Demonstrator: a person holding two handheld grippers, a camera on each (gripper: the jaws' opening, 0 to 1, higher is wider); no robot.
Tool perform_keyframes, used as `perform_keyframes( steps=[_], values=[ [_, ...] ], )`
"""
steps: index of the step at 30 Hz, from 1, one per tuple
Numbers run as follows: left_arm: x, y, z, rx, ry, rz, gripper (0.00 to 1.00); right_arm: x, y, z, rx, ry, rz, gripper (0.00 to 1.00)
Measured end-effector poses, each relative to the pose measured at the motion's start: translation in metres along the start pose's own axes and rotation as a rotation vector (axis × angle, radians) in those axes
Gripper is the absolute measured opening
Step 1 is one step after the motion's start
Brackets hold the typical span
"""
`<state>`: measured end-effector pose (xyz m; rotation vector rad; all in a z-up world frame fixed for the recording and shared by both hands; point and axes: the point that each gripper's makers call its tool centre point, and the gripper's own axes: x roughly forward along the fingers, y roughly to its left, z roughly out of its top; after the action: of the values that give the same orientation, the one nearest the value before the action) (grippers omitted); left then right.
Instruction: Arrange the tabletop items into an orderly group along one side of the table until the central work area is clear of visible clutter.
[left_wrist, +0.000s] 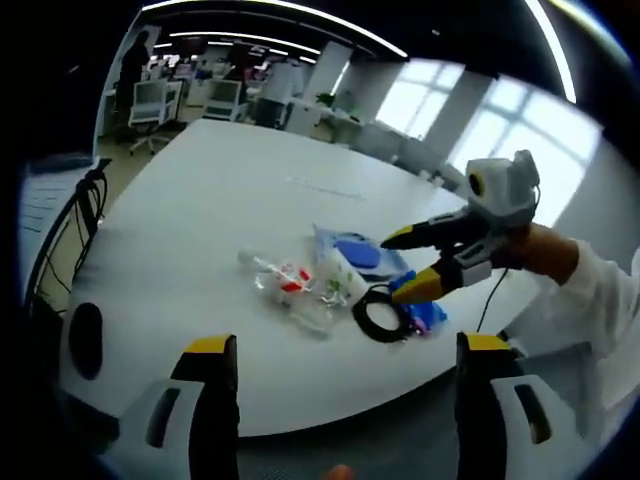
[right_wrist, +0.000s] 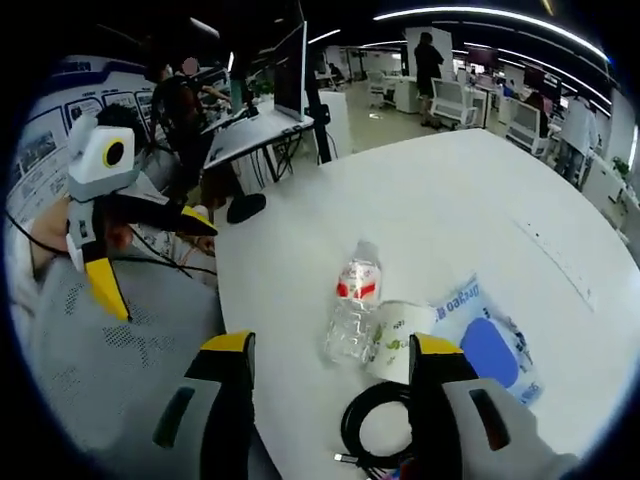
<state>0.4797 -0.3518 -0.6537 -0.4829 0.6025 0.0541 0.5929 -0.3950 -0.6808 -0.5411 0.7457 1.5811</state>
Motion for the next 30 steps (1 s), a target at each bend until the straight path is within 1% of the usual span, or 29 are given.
perform_keyframes(
  steps=[5, 9, 11, 15, 18, 23, 26, 29, 30],
  values=[
    [-0.002, 0.001, 0.006, -0.014, -0.035, -0.003, 0.87, 0.014, 0.006, 0.009, -0.016, 0.001, 0.017, 0.60],
    [-0.002, 0.001, 0.005, -0.016, -0.040, -0.001, 0.87, 0.029, 0.006, 0.013, -0.034, 0.017, 0.023, 0.59],
    [-0.002, 0.001, 0.005, -0.015, -0.040, -0.001, 0.88, 0.030, 0.010, 0.013, -0.047, 0.020, 0.028, 0.59],
    [-0.002, -0.002, 0.005, -0.013, -0.044, -0.003, 0.88, 0.039, 0.009, 0.017, -0.053, 0.032, 0.037, 0.59],
    [-0.002, -0.002, 0.006, -0.010, -0.048, -0.004, 0.88, 0.047, 0.009, 0.013, -0.060, 0.049, 0.037, 0.59],
    [-0.001, 0.000, 0.005, -0.010, -0.041, -0.005, 0.88, 0.062, 0.003, 0.016, -0.057, 0.075, 0.035, 0.59],
    [-0.002, -0.001, 0.007, -0.008, -0.048, -0.008, 0.88, 0.073, 0.000, 0.017, -0.054, 0.086, 0.037, 0.59],
    [-0.002, -0.001, 0.008, -0.008, -0.052, -0.007, 0.88, 0.075, 0.002, 0.012, -0.058, 0.101, 0.033, 0.59],
    [-0.003, -0.001, 0.008, -0.007, -0.053, -0.007, 0.88, 0.078, 0.001, 0.013, -0.060, 0.106, 0.035, 0.59]
  ],
)
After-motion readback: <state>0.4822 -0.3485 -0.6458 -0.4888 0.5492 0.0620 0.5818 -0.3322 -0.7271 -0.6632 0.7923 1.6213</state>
